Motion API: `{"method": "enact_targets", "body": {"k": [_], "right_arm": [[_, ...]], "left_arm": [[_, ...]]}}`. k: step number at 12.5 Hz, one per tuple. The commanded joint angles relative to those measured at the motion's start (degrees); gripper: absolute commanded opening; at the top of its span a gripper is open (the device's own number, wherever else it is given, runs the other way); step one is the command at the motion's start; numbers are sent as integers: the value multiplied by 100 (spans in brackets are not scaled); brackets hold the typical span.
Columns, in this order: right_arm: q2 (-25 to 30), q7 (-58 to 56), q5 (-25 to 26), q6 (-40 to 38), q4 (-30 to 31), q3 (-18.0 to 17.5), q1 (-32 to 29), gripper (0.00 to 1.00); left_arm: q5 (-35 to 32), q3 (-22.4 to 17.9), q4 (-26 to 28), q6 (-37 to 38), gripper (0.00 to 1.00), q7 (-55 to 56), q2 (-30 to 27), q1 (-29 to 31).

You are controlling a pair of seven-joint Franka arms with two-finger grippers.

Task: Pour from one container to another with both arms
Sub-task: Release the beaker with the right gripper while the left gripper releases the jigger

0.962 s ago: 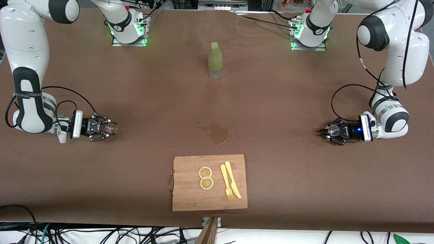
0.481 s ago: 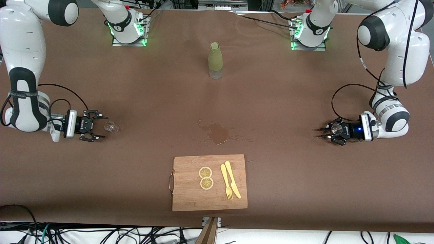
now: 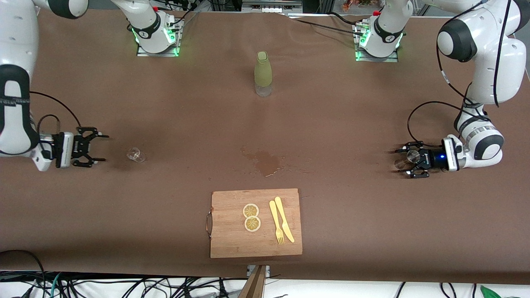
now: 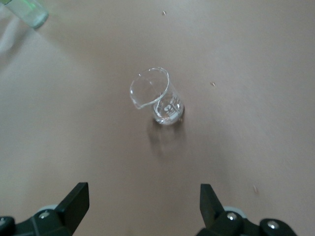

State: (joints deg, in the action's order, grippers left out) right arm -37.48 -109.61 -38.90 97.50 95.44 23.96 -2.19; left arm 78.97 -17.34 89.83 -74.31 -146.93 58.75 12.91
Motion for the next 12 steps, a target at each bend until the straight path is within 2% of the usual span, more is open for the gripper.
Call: {"method": "enact_targets", "body": {"k": [1, 2, 5, 9, 12], "right_arm": [[950, 1612, 1056, -3, 160, -102, 227, 100], [1240, 2270, 1477, -3, 159, -224, 358, 100], [1883, 4117, 2577, -20, 168, -926, 508, 100], [2306, 6166, 3755, -38, 177, -1980, 544, 100], [2534, 7494, 4056, -117, 230, -2483, 535, 100]], "left_arm": [[-110, -138, 87, 65, 100, -47, -232, 10], [-284, -147, 78, 65, 100, 24, -276, 10], [-400, -348, 78, 65, 100, 156, -460, 10], [-1207, -630, 78, 22, 100, 875, -1118, 36], [-1918, -630, 96, -548, 100, 1858, -1873, 133]]}}
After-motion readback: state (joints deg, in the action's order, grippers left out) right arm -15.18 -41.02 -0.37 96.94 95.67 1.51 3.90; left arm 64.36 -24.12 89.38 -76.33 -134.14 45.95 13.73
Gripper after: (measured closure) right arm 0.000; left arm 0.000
